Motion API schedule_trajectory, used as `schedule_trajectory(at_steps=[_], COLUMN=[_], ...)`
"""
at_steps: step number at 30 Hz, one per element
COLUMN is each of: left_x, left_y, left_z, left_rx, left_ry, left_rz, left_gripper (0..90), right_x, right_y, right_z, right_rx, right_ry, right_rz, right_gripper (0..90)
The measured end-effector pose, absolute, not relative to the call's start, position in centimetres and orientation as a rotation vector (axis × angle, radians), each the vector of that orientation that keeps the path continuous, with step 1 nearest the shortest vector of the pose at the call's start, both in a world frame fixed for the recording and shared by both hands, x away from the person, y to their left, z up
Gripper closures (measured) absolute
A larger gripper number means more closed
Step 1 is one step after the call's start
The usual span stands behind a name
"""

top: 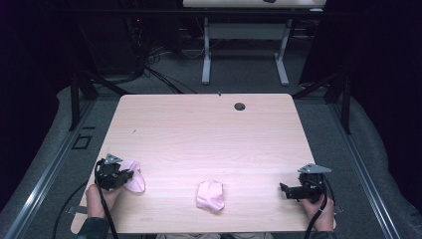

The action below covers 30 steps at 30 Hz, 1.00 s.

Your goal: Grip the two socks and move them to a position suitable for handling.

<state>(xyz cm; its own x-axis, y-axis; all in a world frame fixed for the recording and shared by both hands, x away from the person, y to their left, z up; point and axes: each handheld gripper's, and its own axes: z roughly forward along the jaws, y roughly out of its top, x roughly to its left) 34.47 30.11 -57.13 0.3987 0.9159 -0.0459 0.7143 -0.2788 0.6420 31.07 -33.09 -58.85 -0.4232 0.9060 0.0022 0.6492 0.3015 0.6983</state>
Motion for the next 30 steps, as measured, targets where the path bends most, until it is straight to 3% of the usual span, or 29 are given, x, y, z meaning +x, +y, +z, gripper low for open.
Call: schedule_trajectory(at_steps=[5,12,20,30], left_x=[34.0,33.4,34.8,38.8], left_y=[30.1,27.8,20.2,12.0], left_z=[-56.0,-51.4,-47.4,-48.9], left_rx=[2.032,1.978,2.021,2.116], left_ry=[1.385,1.271,1.025,0.903], left_rz=[0.468,0.512,0.484,0.361], left_gripper=[80.8,80.7,80.5,80.2], right_x=[31.1,31.1,31.1,31.1], right_y=[-33.1,-33.1,-33.1,-33.1], right_z=[-58.9,-58.8,-58.9,-58.9], right_rx=[1.39,1.391,1.39,1.395], right_ry=[2.182,2.181,2.181,2.176], right_rz=[0.89,0.89,0.89,0.896], right_gripper=[0.0,0.0,0.0,0.0])
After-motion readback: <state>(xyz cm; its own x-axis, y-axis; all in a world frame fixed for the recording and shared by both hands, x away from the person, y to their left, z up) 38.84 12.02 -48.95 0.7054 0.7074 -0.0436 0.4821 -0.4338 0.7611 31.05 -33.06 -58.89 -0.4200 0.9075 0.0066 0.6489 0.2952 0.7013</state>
